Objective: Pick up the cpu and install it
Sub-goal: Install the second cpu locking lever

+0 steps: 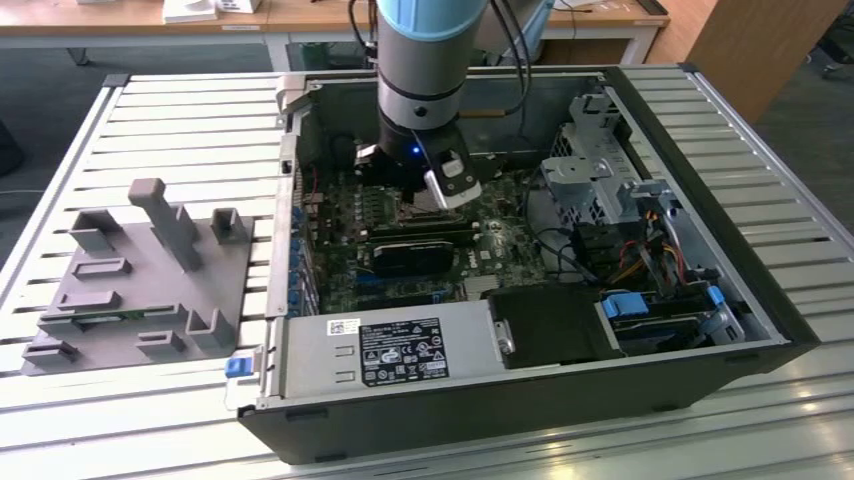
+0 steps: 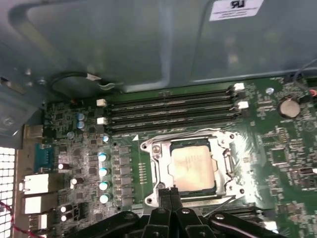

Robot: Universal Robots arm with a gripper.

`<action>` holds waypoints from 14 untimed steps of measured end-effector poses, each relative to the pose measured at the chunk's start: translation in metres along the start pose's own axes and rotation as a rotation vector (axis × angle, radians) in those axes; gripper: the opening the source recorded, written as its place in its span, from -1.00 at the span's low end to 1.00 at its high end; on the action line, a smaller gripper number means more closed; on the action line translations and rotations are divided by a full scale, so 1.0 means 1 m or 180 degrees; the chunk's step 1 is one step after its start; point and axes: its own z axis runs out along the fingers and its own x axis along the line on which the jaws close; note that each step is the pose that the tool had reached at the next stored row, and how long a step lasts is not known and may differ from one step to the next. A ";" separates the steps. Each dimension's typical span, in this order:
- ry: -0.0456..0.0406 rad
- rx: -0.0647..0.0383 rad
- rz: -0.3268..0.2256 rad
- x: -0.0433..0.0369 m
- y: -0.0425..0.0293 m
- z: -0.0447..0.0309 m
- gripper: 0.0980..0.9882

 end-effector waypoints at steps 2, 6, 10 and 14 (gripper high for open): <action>0.0000 0.0000 0.0000 -0.0006 0.0015 -0.0055 -0.98; 0.0014 0.0001 0.0004 -0.0062 0.0027 -0.0101 -0.98; 0.0032 0.0004 0.0009 -0.0126 0.0003 -0.0110 -0.98; 0.0040 0.0005 0.0011 -0.0148 -0.0079 -0.0123 -0.98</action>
